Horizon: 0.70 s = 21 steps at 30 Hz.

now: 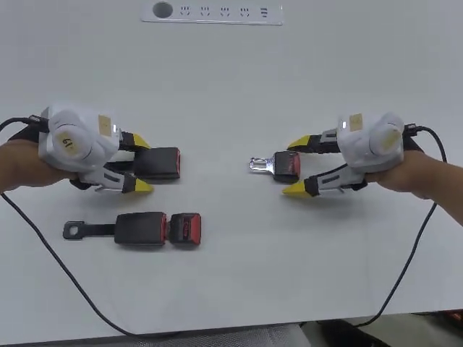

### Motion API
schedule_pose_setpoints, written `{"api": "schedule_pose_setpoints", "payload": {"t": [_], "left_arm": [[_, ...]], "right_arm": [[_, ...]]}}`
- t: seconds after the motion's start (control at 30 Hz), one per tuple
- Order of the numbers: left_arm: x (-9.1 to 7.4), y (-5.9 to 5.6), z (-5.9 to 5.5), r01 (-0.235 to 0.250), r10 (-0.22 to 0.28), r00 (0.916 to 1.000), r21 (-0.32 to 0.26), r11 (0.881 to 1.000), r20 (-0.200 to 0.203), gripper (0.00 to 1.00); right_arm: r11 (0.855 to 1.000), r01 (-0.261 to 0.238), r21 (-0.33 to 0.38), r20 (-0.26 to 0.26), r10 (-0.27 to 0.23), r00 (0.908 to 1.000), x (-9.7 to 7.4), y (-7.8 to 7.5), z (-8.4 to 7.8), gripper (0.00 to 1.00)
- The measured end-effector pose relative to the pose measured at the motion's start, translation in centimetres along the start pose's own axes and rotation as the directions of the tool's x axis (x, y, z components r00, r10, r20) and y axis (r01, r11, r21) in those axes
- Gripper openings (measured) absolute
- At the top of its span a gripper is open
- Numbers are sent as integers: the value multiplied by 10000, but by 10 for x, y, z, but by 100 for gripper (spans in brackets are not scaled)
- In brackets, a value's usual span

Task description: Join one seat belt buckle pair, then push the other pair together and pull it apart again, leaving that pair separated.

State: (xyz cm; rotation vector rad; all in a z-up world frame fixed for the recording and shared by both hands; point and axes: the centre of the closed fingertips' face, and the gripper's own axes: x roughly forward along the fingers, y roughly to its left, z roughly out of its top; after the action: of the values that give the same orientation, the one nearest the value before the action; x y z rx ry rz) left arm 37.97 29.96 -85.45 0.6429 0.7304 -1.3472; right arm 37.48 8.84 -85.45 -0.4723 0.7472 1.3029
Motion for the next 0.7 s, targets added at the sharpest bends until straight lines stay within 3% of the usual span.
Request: {"api": "schedule_pose_setpoints", "payload": {"t": [0.07, 0.13, 0.7], "left_arm": [[-1, 2, 0, -28, 28, 10000, -9, 10000, -11, 38], [-2, 5, -3, -54, 55, 9999, 71, 10000, -123, 34], [1, 5, -3, 176, -158, 9989, 387, 9991, -448, 33]], "right_arm": [[9997, -158, 209, 145, 155, 9998, 0, 1, 0, 43], [9998, 42, 188, 82, -43, 10000, -1, -5, -1, 36], [9997, -226, -128, 435, 231, 9988, 1, -2, 5, 35]]}}
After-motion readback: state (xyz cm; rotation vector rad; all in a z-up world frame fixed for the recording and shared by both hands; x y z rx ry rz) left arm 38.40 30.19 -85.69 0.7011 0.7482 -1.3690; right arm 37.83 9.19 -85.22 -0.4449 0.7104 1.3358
